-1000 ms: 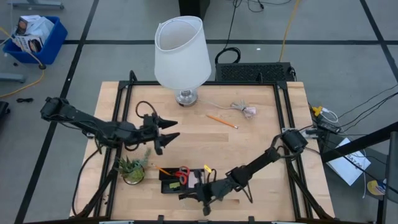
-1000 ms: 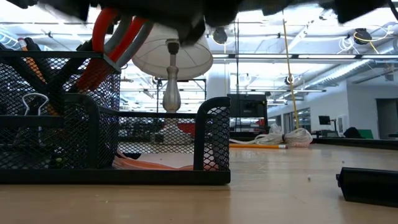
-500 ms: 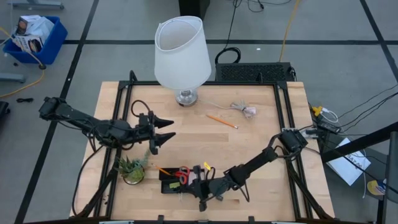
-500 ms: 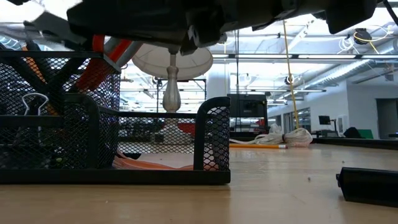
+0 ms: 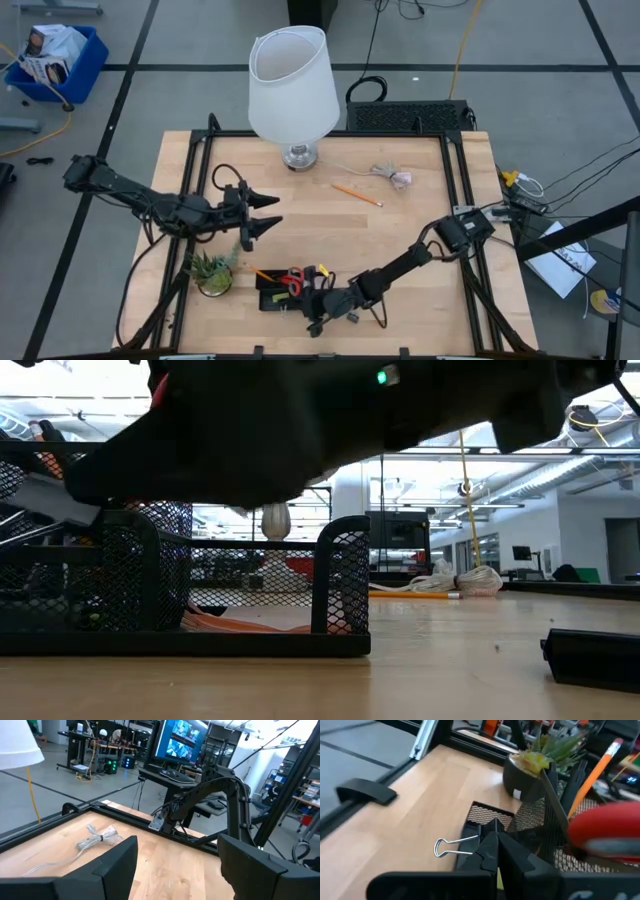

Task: Pick and place office supplies into organizer
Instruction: Put the black paper clip into the black desk organizer, then put the yellow pencil into the black desk organizer

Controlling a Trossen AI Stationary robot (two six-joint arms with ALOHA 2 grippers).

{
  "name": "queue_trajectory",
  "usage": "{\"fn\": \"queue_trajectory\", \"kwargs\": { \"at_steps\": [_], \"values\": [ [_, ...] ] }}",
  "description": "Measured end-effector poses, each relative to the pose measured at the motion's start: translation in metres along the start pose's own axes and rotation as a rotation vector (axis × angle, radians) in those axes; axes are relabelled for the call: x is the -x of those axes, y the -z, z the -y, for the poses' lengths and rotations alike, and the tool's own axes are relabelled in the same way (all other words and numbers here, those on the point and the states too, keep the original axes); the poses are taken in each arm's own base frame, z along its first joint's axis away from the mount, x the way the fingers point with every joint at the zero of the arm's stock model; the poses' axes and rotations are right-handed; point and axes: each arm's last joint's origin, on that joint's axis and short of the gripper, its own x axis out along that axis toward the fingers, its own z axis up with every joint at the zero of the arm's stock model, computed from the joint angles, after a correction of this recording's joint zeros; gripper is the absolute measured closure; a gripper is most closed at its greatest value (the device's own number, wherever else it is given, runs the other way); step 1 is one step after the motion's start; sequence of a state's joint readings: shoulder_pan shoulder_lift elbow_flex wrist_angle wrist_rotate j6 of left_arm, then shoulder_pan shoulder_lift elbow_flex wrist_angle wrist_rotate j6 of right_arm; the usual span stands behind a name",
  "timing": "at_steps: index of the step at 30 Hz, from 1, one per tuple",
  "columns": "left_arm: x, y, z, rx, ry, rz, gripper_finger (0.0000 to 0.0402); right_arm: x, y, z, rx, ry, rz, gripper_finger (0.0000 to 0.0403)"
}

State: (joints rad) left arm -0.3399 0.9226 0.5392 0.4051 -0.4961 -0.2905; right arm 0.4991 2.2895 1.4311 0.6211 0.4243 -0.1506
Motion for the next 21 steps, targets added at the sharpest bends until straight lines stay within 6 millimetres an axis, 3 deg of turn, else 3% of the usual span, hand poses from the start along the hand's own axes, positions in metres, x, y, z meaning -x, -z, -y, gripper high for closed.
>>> {"fn": "queue_trajectory", "kwargs": {
  "at_steps": [12, 21],
  "values": [
    [0.0038, 0.004, 0.0069, -0.009, 0.036, -0.029, 0.0128, -0.0002, 0.0014, 0.001, 0.034, 0.182, -0.046, 0.0403],
    [0.0043, 0.0043, 0.008, -0.01, 0.042, -0.031, 0.0128, 0.0011, 0.0051, -0.0019, 0.086, 0.177, -0.085, 0.0403]
  ]
}}
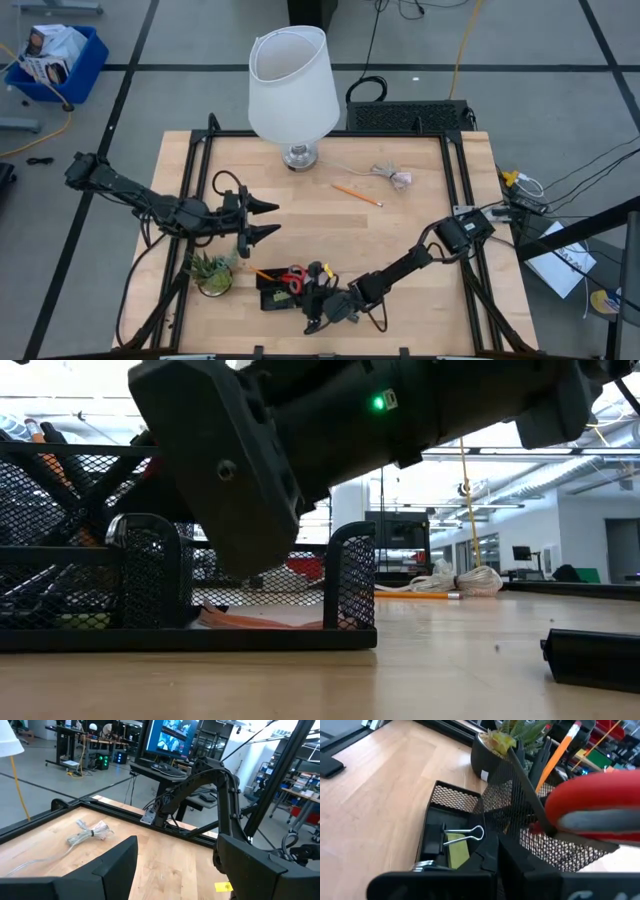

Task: Pick and place office supplies into organizer
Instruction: Put the yellow pencil into the black desk organizer

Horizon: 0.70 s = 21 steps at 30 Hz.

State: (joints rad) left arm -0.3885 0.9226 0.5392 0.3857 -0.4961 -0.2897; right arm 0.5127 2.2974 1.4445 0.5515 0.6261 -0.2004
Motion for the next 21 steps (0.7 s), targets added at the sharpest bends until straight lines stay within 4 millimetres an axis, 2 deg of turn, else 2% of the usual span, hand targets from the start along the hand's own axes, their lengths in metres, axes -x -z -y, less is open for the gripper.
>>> {"fn": "queue_trajectory", "kwargs": {
  "at_steps": [6, 13, 21],
  "values": [
    [0.0, 0.0, 0.0, -0.003, -0.001, -0.004, 0.0128, 0.005, -0.008, -0.007, 0.052, -0.019, 0.064, 0.0403],
    [0.0, 0.004, -0.001, -0.028, -0.012, -0.038, 0.0128, 0.025, -0.03, -0.013, 0.127, -0.049, 0.125, 0.0394],
    [0.0, 0.009, -0.003, -0.054, -0.027, -0.083, 0.0128, 0.067, -0.057, -0.015, 0.213, 0.064, 0.023, 0.0325]
  ]
}}
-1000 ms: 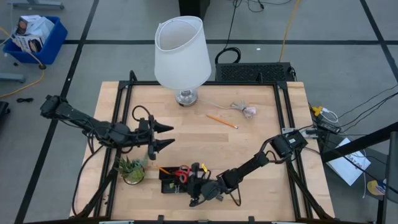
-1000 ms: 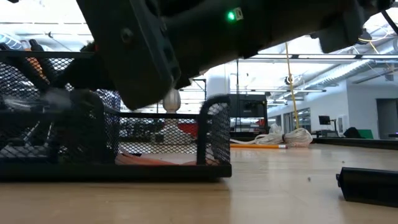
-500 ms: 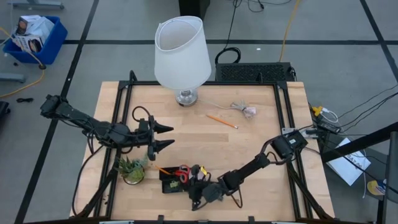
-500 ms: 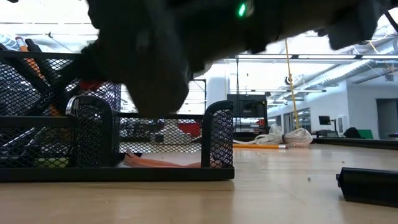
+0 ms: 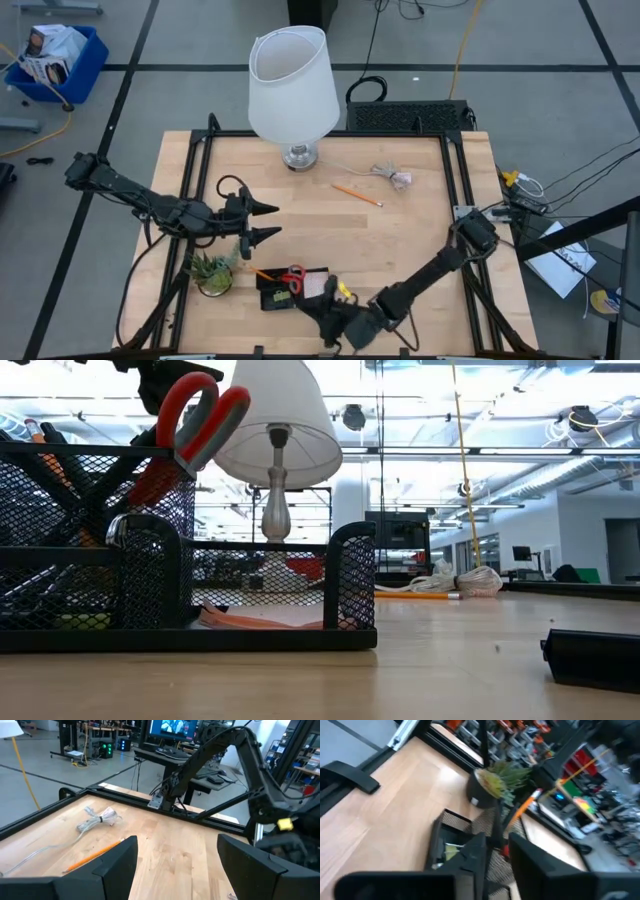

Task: Pick and place office supplies into organizer
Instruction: Put the yellow pencil into the black desk organizer

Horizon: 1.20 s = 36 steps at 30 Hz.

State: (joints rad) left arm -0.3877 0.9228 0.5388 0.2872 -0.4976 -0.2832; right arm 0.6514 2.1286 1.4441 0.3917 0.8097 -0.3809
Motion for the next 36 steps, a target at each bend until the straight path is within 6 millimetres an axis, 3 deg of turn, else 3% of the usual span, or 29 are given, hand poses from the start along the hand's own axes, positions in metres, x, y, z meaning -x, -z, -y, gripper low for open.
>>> {"fn": "queue_trajectory", "kwargs": {
  "at_steps": [7, 15, 20, 30, 36],
  "values": [
    [0.0, 0.0, 0.0, 0.007, 0.0, 0.0, 0.0128, 0.032, -0.009, 0.006, 0.025, 0.101, -0.049, 0.0245],
    [0.0, 0.0, 0.0, 0.004, -0.001, -0.002, 0.0128, 0.093, 0.021, 0.035, -0.109, 0.208, -0.077, 0.0198],
    [0.0, 0.0, 0.0, 0.0, -0.003, -0.004, 0.0128, 0.117, 0.069, 0.066, -0.141, 0.221, -0.116, 0.0204],
    [0.0, 0.0, -0.001, 0.0, -0.005, 0.001, 0.0128, 0.112, 0.182, 0.138, -0.401, 0.154, -0.286, 0.0204],
    [0.0, 0.0, -0.001, 0.003, -0.005, -0.001, 0.0128, 0.125, 0.23, 0.169, -0.637, 0.138, -0.195, 0.0196]
  ]
}}
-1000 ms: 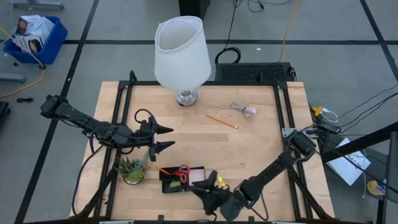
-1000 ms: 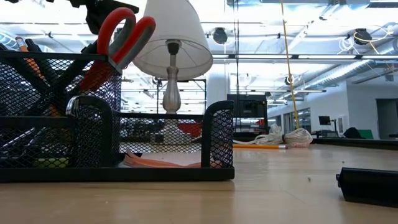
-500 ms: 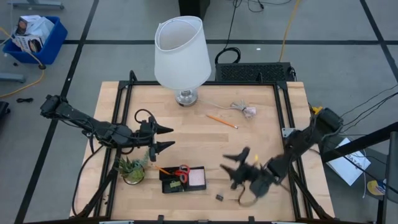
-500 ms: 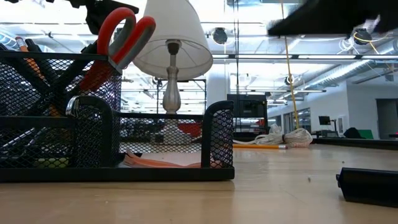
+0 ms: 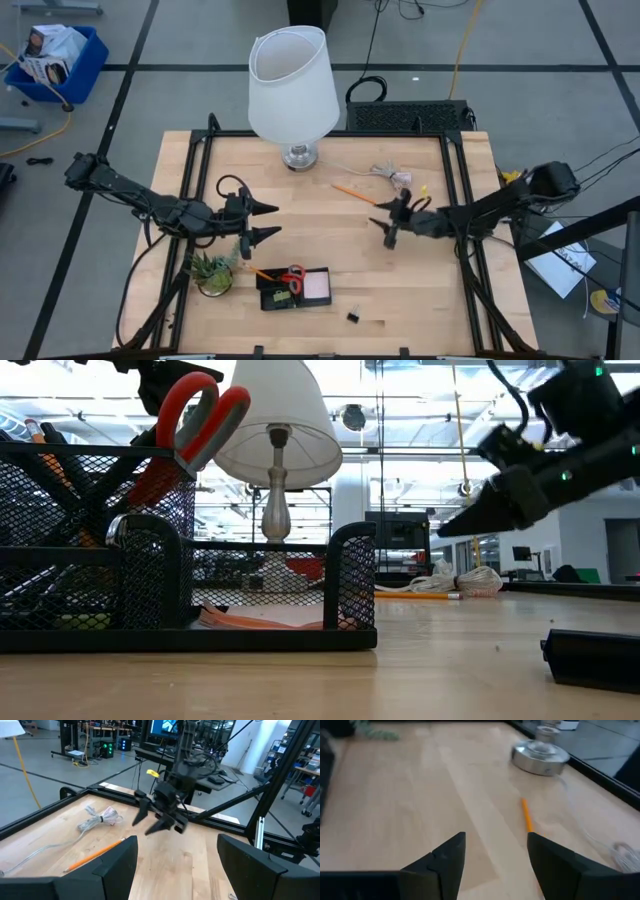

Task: Pick and place office supplies into organizer
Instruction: Put the yellow pencil into the black desk organizer

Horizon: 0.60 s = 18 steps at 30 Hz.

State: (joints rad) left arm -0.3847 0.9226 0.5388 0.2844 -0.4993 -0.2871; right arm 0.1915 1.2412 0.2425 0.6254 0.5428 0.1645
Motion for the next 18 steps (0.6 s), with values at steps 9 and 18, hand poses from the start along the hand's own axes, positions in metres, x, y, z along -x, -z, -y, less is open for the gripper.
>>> {"fn": "queue_trajectory", "kwargs": {
  "at_steps": [9, 18],
  "values": [
    [-0.004, 0.003, 0.0, -0.006, -0.009, -0.007, 0.0128, -0.002, 0.027, 0.037, -0.052, 0.026, -0.048, 0.0211],
    [-0.006, 0.002, -0.002, 0.002, -0.02, 0.0, 0.0128, -0.015, 0.042, 0.054, -0.087, 0.051, -0.164, 0.0214]
  ]
}}
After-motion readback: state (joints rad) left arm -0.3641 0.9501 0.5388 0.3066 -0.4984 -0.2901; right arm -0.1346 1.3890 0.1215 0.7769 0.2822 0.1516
